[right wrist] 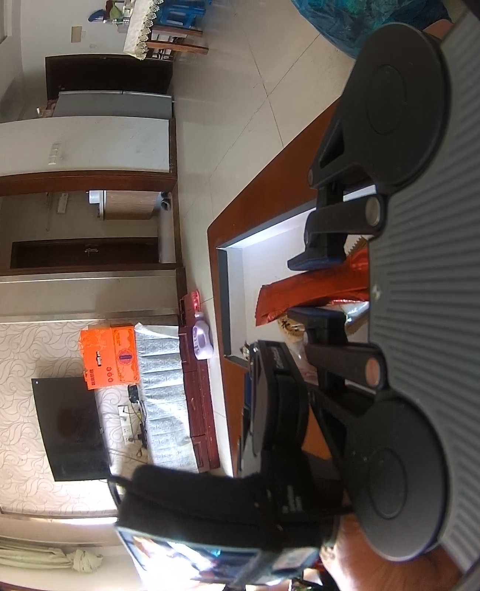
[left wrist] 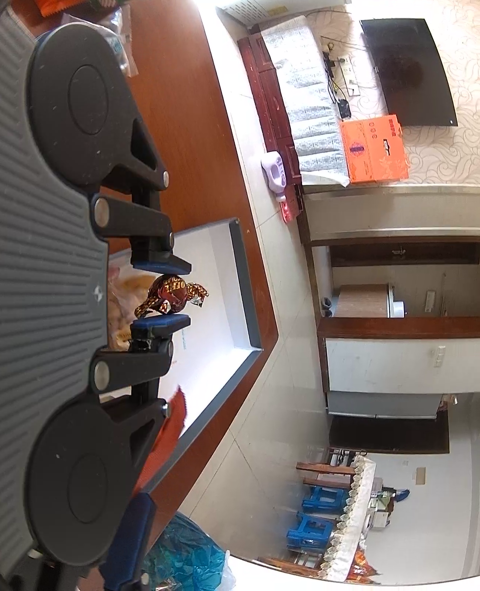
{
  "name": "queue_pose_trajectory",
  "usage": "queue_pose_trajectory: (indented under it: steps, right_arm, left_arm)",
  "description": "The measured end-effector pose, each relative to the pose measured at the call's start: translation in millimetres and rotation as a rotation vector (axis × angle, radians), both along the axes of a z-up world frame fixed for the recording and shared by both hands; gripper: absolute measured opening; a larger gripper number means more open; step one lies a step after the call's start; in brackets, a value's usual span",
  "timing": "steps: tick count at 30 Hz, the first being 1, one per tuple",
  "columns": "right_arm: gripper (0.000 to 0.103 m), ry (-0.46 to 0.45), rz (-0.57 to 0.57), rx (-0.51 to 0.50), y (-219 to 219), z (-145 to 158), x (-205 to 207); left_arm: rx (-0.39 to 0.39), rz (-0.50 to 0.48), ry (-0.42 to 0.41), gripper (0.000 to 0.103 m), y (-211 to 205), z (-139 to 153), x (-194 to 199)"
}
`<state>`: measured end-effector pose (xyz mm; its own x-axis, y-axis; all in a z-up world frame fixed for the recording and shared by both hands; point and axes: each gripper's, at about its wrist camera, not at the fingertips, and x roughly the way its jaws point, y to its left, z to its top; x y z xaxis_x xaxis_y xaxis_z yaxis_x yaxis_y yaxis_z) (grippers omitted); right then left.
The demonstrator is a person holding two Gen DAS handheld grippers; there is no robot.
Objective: Organize snacks
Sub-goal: 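Lower the chocolate into the box and open the left gripper while the right releases the stick packet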
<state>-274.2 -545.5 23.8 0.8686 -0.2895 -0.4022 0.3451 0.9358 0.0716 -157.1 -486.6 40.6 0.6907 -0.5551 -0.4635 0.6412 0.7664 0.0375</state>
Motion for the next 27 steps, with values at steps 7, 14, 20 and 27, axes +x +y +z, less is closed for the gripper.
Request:
queue_pose_trajectory:
  steps: [7, 14, 20, 27]
  right_arm:
    - [0.024, 0.043, -0.022, 0.02, -5.4, -4.8, 4.8]
    - [0.024, 0.064, -0.025, 0.036, -9.0, -7.3, 5.8]
    - [0.024, 0.088, -0.014, 0.031, -7.7, -9.8, 9.1]
    - [0.024, 0.097, -0.014, 0.027, -8.5, -11.4, 7.0]
  left_arm:
    - [0.007, -0.02, 0.007, 0.027, -21.0, -5.7, 10.8]
    - [0.022, -0.035, 0.021, 0.027, -34.8, -13.0, 20.0]
    - [0.035, -0.049, 0.025, 0.027, -45.7, -16.8, 24.5]
    - [0.066, -0.065, 0.039, 0.027, -51.9, -21.2, 30.5]
